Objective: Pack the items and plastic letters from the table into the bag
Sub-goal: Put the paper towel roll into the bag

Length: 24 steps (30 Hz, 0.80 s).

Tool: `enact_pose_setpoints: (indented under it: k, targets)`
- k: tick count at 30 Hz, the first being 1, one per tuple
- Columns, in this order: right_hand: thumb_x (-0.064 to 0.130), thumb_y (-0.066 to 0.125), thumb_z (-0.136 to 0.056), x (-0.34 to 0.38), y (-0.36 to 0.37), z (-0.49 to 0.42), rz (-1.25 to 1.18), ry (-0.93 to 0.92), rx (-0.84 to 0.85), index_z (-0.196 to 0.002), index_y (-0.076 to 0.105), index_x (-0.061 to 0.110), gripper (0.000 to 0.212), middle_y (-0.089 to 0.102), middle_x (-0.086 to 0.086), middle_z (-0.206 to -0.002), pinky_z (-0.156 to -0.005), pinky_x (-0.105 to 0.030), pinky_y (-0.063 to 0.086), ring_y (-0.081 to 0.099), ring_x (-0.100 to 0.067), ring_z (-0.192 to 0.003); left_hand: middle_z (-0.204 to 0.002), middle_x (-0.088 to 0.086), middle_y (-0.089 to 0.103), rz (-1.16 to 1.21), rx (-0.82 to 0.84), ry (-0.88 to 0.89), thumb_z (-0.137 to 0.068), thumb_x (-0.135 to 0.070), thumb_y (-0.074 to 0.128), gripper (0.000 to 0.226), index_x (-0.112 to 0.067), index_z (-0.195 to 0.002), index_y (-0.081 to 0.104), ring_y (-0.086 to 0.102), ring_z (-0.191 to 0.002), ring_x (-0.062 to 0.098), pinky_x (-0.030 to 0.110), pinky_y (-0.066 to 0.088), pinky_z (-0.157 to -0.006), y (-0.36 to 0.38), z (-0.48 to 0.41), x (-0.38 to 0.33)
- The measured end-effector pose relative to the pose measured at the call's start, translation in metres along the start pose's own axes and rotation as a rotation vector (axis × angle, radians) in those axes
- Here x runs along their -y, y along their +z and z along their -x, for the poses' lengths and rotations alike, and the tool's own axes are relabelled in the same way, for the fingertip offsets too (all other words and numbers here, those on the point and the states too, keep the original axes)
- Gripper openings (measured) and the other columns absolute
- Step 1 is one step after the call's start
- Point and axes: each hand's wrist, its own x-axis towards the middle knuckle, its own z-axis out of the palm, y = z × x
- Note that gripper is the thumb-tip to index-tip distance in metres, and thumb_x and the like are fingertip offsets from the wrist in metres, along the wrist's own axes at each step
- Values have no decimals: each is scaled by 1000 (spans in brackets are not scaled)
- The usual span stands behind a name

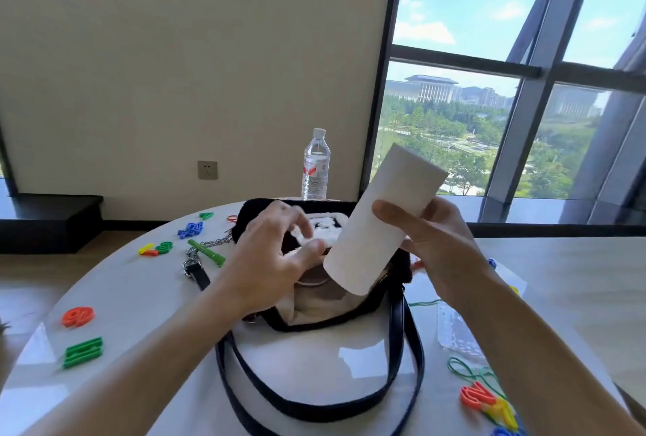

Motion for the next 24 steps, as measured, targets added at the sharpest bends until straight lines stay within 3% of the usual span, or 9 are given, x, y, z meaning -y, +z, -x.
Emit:
enact_pose_setpoints:
  k: [1,3,5,8,11,14,18,20,24]
  targets:
    - [20,84,-74,-1,-4,-1,2,0,-43,-98,73,12,28,77,-9,-95,-44,-21,50,75,-31,-86,-106,-15,53,-84,55,3,-88,-43,66,11,-33,-87,62,49,-106,5,27,39,-91,0,2,5]
    - [18,84,-76,-2,-8,-3,7,-16,-112,-100,71,15,27,76,-5,-94,-41,-17,45,72,-25,-78,-111,-15,47,-246,173,23,-90,-38,65,9,-31,-83,66,44,-109,8,30,40,-93,5,8,14]
    - [18,84,-76,-3,-10,-4,-7,-43,-160,-106,68,14,34,76,-5,-99,-51,-26,54,73,-25,-84,-118,-13,43,-371,259,38,-91,-38,62,12,-31,-84,70,41,-112,8,33,42,-95,10,15,21]
    - [17,85,-74,-2,-13,-5,-27,-60,-204,-113,64,12,44,75,-7,-108,-79,-42,61,74,-27,-97,-125,-11,40,-505,359,19,-92,-44,55,18,-35,-98,69,40,-114,10,31,42,-93,16,22,29]
    - [14,84,-76,-2,-14,-5,-54,-89,-180,-115,65,14,43,76,-3,-107,-75,-31,60,75,-19,-93,-120,-9,45,-579,386,-15,-94,-49,49,27,-35,-113,62,44,-108,13,30,42,-89,16,23,38]
    - [8,82,-77,-3,-13,-5,-63,-112,-119,-116,66,14,43,76,-3,-107,-73,-27,60,75,-18,-92,-102,-10,52,-595,267,-8,-97,-48,45,26,-31,-109,61,52,-102,15,30,40,-79,16,20,44]
    - [5,80,-76,-3,-7,-5,-17,-166,-77,-116,64,9,43,76,-4,-106,-82,-34,60,74,-20,-97,-88,-10,57,-467,43,-21,-88,-32,65,15,-23,-101,67,61,-87,19,34,48,-70,15,12,39]
    - [4,82,-75,-2,-4,-5,-5,-212,-58,-113,65,10,43,76,-1,-103,-87,-37,59,73,-20,-101,-88,-7,56,-403,-21,-25,-81,-19,69,24,-19,-105,67,61,-85,20,36,50,-70,15,6,36]
    - [3,86,-66,-7,6,-3,52,-313,15,-107,65,13,47,77,5,-97,-75,-19,57,72,-10,-98,-95,-3,56,-248,-129,-14,-75,-5,64,40,-12,-115,64,56,-89,19,28,42,-74,15,-7,26]
